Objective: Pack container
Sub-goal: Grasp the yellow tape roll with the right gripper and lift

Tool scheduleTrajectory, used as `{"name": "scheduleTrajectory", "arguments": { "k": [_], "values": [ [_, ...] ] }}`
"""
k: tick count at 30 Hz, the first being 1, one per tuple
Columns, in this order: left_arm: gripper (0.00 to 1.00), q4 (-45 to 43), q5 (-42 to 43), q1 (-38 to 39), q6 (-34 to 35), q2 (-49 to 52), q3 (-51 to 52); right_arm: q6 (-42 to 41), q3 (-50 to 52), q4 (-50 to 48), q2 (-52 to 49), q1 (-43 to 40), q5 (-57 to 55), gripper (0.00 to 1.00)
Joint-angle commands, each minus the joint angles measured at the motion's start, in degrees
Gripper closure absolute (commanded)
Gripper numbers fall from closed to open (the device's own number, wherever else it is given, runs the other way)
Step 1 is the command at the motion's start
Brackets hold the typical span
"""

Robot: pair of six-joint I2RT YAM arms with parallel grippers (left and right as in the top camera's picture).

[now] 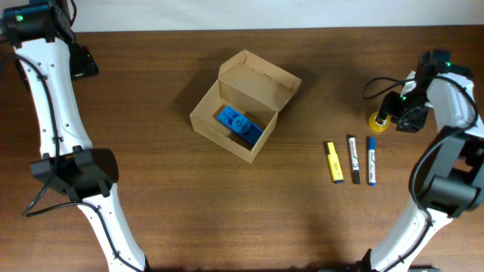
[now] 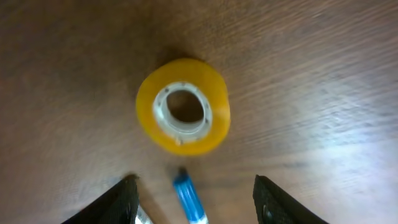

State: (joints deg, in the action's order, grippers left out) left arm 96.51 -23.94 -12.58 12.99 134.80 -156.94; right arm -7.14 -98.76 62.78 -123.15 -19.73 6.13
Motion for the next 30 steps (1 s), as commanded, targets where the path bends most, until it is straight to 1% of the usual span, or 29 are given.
{"name": "scheduleTrajectory", "arguments": {
  "k": [1,12,21,30],
  "values": [
    [0.0,0.2,0.2,-0.3,-0.7,-0.1,0.3,-2.4,0.0,-1.0,-1.8,0.1,2.1,0.4],
    [0.0,0.2,0.2,-0.3,-0.7,-0.1,0.3,-4.3,-0.1,-4.5,-4.0,-1.4,4.1,0.39],
    [0.0,0.2,0.2,-0.3,-0.7,-0.1,0.3,-4.3,0.0,-4.6,-4.0,-3.9,4.2,0.39],
    [0.0,0.2,0.2,-0.3,-0.7,-0.1,0.3,-4.3,0.0,-4.8,-4.1,-4.0,2.0,0.39]
  ]
}}
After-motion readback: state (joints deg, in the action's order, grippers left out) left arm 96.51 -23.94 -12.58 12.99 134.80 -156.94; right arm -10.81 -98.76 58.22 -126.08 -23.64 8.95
